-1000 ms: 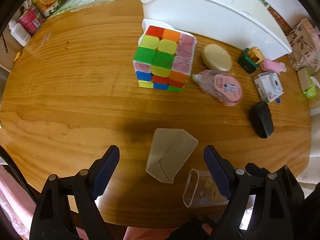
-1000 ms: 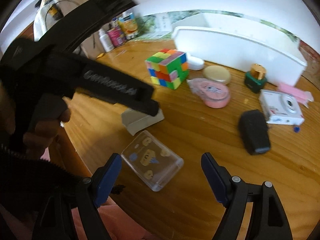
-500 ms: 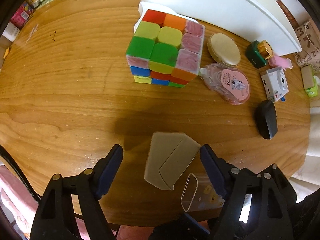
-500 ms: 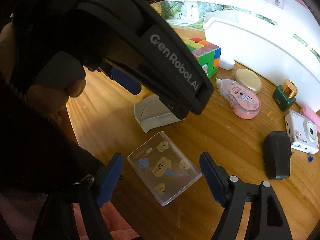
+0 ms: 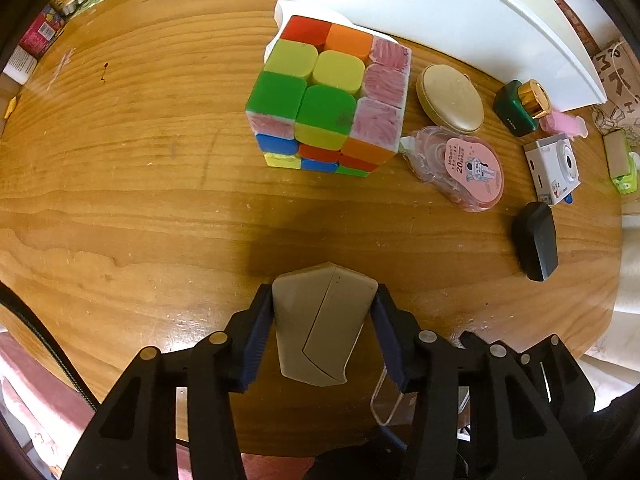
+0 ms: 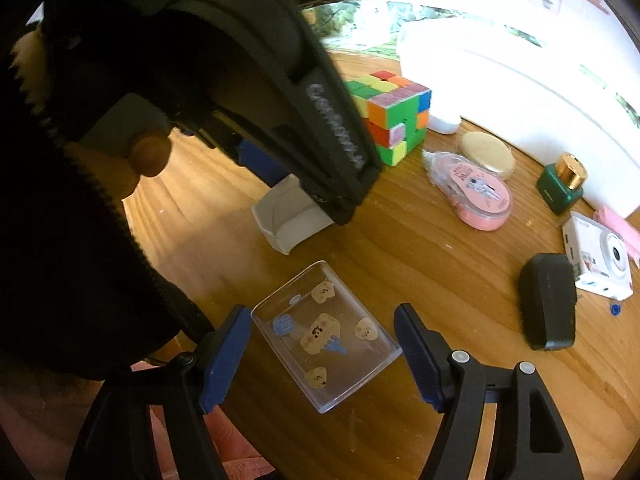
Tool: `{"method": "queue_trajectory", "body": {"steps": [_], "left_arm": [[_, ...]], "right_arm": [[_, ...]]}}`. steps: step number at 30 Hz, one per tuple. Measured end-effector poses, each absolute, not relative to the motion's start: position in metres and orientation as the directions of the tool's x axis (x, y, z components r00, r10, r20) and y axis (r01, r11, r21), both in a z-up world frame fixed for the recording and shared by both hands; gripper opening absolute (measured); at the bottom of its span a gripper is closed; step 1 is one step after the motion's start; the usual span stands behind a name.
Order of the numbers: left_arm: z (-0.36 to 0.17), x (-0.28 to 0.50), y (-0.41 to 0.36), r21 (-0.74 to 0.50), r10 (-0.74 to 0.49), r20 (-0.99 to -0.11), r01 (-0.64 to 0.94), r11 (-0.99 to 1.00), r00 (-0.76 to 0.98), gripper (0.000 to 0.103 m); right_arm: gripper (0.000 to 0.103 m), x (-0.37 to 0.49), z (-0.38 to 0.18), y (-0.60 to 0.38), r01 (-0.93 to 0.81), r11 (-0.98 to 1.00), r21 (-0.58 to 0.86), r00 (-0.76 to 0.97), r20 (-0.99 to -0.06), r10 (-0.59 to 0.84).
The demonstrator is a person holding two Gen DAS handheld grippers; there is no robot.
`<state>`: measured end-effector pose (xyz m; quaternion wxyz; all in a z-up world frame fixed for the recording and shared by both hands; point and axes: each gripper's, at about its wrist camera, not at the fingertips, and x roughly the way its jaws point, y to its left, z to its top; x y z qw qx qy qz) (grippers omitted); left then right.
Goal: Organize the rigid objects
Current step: 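Lift both held items and carry them over the white bin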
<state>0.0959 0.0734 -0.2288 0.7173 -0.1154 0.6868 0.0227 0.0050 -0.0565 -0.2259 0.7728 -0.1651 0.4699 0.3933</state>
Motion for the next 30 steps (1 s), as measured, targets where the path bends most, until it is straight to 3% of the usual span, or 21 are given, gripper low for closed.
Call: {"method": "queue_trajectory", "body": {"steps": [30], "left_arm": [[-0.151,0.007,0.091,-0.125,-0.066,-0.974,-0.267,0.956,0.219,0.051]], "right_arm": [[0.074,-0.018,-0.178,-0.114,-0.661,0.749,0.038,0.432,-0.798,0.421]]}}
